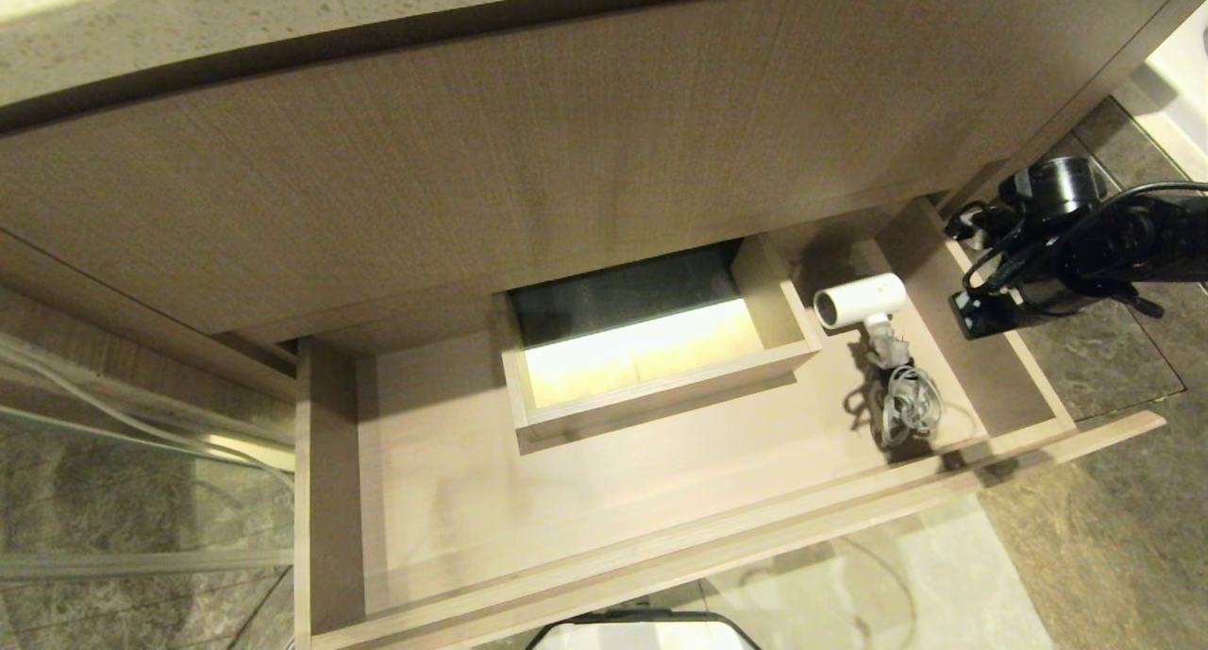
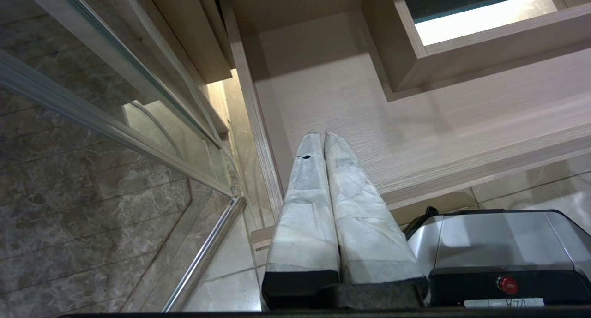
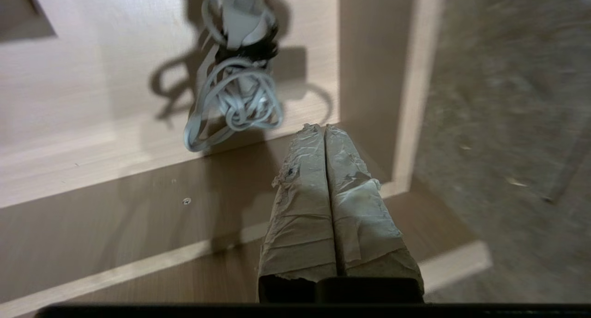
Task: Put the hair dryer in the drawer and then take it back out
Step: Take the hairdryer out
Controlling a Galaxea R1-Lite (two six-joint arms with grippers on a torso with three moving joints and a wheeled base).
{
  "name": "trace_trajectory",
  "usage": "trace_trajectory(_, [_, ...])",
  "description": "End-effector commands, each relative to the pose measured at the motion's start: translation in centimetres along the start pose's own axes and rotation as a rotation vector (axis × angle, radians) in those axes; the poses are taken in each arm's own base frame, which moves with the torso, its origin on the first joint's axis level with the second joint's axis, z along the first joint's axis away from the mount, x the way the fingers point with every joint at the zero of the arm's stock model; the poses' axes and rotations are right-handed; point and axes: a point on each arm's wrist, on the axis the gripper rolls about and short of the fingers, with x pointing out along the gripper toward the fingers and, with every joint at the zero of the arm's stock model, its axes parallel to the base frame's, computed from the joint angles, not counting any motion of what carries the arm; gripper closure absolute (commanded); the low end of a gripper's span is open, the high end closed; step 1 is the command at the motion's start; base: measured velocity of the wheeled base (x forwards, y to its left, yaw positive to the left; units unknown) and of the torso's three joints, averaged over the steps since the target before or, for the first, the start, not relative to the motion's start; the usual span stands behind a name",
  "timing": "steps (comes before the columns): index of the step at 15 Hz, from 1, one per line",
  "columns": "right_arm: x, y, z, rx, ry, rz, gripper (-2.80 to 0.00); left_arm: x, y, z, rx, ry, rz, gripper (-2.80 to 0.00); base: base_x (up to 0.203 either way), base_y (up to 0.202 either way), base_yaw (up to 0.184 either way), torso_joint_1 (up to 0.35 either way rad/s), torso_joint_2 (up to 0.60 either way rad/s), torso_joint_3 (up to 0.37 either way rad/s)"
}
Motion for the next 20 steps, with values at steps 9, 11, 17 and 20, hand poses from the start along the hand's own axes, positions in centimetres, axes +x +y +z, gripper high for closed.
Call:
trace_trajectory(9, [6.9,2.1,-0.5,0.028,0.080,0.064,0.00,0.0,0.0,0.0,0.000,-0.001,0.000,0.00,0.000,0.000,0.000,0.000,0.00,0.000])
trace_trajectory(11, [7.6,2.2,-0.4,0.031,0.075,0.070,0.00,0.0,0.0,0.0,0.000,-0.001,0.001,0.00,0.000,0.000,0.000,0.000,0.00,0.000])
trace_trajectory(17, [9.8,2.8,-0.2,0.035,0.061,0.077,0.00,0.0,0.0,0.0,0.000,-0.001,0.000,0.00,0.000,0.000,0.000,0.000,0.00,0.000])
trace_trajectory(20, [10.7,2.9,-0.1,0.036,0.051,0.084,0.00,0.0,0.0,0.0,0.000,-0.001,0.000,0.00,0.000,0.000,0.000,0.000,0.00,0.000])
